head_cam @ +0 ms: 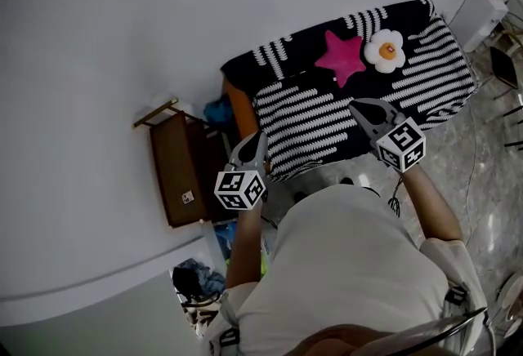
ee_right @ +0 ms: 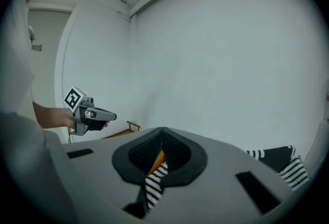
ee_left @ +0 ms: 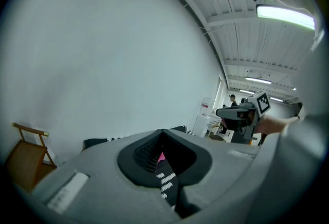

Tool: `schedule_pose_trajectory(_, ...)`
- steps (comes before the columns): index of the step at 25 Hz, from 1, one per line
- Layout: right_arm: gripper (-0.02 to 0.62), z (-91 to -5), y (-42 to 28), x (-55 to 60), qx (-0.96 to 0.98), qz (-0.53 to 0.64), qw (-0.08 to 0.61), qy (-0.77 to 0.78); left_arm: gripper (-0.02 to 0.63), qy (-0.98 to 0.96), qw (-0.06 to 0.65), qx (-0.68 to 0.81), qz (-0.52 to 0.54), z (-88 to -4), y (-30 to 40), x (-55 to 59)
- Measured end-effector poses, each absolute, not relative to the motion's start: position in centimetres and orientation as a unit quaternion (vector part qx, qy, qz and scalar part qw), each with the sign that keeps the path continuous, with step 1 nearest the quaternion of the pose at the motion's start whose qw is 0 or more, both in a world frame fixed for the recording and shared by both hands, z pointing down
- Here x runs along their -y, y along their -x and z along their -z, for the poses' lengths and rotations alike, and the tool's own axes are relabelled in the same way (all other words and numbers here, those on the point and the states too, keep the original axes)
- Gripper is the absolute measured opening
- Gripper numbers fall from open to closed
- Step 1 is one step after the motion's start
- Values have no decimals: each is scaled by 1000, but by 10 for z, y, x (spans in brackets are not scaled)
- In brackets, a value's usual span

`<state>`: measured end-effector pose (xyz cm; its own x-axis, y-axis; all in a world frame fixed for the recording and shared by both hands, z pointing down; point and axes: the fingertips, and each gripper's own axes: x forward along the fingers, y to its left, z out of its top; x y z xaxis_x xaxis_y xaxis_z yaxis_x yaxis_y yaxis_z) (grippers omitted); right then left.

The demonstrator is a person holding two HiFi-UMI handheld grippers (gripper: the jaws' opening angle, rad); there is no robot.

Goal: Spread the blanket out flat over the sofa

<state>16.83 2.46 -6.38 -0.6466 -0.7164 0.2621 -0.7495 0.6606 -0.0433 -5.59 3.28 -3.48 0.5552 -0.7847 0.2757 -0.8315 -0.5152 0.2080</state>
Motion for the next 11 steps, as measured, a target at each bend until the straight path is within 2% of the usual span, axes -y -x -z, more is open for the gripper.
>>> schedule_pose_trajectory(11,5,61,-171,-28,904,-76,114,-404,18,-864,165,470,-75,32,59,-35)
